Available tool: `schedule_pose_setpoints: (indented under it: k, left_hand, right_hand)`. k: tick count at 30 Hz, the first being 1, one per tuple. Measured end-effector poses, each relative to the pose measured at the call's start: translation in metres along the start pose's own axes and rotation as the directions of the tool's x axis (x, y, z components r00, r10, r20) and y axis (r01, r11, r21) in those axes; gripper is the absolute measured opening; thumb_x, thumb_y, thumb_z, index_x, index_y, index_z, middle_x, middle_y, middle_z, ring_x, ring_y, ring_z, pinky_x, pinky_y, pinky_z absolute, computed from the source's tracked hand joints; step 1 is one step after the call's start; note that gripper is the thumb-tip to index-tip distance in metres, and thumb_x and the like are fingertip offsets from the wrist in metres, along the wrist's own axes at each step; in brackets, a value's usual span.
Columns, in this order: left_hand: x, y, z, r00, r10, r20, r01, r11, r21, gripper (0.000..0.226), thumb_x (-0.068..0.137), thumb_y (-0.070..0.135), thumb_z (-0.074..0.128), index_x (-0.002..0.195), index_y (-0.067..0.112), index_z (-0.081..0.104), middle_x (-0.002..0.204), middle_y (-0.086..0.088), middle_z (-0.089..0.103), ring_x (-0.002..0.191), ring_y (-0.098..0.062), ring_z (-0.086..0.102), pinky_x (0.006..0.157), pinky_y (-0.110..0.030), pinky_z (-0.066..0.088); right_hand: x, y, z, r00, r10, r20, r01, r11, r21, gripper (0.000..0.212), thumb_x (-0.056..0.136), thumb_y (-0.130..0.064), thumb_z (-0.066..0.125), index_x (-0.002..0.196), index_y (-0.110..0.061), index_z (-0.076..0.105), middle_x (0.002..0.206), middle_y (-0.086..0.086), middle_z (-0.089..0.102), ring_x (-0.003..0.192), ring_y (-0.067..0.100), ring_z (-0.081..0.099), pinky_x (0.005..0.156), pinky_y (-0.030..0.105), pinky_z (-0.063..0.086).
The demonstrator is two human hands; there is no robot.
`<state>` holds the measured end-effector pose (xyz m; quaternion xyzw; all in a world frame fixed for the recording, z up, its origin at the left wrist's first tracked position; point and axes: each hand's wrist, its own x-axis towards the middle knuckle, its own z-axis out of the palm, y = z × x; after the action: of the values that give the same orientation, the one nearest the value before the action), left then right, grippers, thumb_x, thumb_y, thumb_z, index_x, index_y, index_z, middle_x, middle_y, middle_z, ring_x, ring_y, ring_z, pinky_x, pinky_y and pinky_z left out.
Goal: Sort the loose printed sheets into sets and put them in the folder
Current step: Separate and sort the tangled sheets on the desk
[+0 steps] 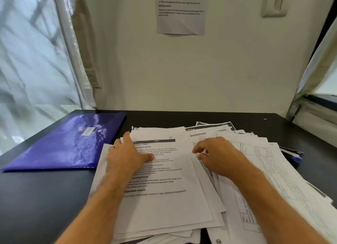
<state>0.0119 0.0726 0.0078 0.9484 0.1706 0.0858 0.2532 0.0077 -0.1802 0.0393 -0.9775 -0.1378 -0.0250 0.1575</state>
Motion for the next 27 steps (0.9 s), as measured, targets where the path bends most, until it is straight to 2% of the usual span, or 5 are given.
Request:
schedule_pose_setpoints:
  k: [5, 13, 17, 22, 27]
  left_hand:
    - [0.002, 0.001, -0.008, 0.996, -0.061, -0.065, 0.059, 0.997, -0.044, 0.103, 0.076, 0.042, 0.084, 0.154, 0.023, 0.02, 0.145, -0.011, 0.05, 0.134, -0.035, 0.046, 0.109, -0.058, 0.032]
    - [0.01, -0.009, -0.009, 0.975, -0.086, -0.205, -0.037, 0.845, -0.534, 0.054, 0.089, 0.016, 0.074, 0.138, 0.019, 0.052, 0.103, 0.002, 0.068, 0.105, -0.019, 0.063, 0.09, -0.033, 0.042]
    - [0.006, -0.002, -0.014, 0.985, 0.075, -0.154, -0.154, 0.782, -0.603, 0.014, 0.097, 0.017, 0.062, 0.105, 0.021, 0.073, 0.091, 0.006, 0.071, 0.084, -0.013, 0.066, 0.084, -0.034, 0.054]
    - [0.002, 0.0, -0.024, 0.931, 0.362, 0.038, -0.212, 0.623, -0.753, 0.016, 0.081, 0.015, 0.064, 0.087, 0.002, 0.071, 0.088, -0.009, 0.073, 0.084, -0.02, 0.071, 0.087, -0.041, 0.056]
    - [-0.003, 0.004, -0.019, 0.89, 0.437, 0.128, -0.186, 0.604, -0.775, 0.024, 0.085, 0.029, 0.063, 0.08, 0.011, 0.078, 0.089, -0.005, 0.075, 0.09, -0.018, 0.069, 0.083, -0.028, 0.049]
  right_hand:
    - [0.015, -0.048, 0.018, 0.996, -0.05, 0.08, 0.052, 0.998, -0.023, 0.032, 0.093, -0.014, 0.064, 0.121, -0.028, 0.069, 0.126, -0.004, 0.065, 0.109, 0.015, 0.06, 0.1, 0.033, 0.046]
    - [0.012, -0.048, 0.041, 0.999, -0.005, 0.035, 0.003, 0.996, 0.084, 0.028, 0.096, -0.016, 0.059, 0.119, -0.026, 0.072, 0.121, -0.006, 0.068, 0.107, 0.014, 0.061, 0.103, 0.033, 0.047]
    - [0.008, -0.046, 0.039, 1.0, -0.015, -0.017, 0.017, 0.989, 0.144, 0.037, 0.098, -0.022, 0.06, 0.134, -0.03, 0.06, 0.138, -0.006, 0.057, 0.121, 0.016, 0.056, 0.109, 0.037, 0.043]
    - [0.011, -0.05, 0.035, 0.949, -0.048, -0.31, 0.139, 0.95, 0.279, 0.074, 0.093, -0.027, 0.068, 0.15, -0.045, 0.025, 0.16, -0.011, 0.023, 0.128, 0.015, 0.052, 0.105, 0.042, 0.048]
    - [0.009, -0.047, 0.032, 0.988, -0.107, -0.115, 0.125, 0.978, 0.168, 0.019, 0.1, -0.029, 0.057, 0.114, -0.026, 0.069, 0.115, -0.006, 0.066, 0.098, 0.012, 0.063, 0.093, 0.028, 0.055]
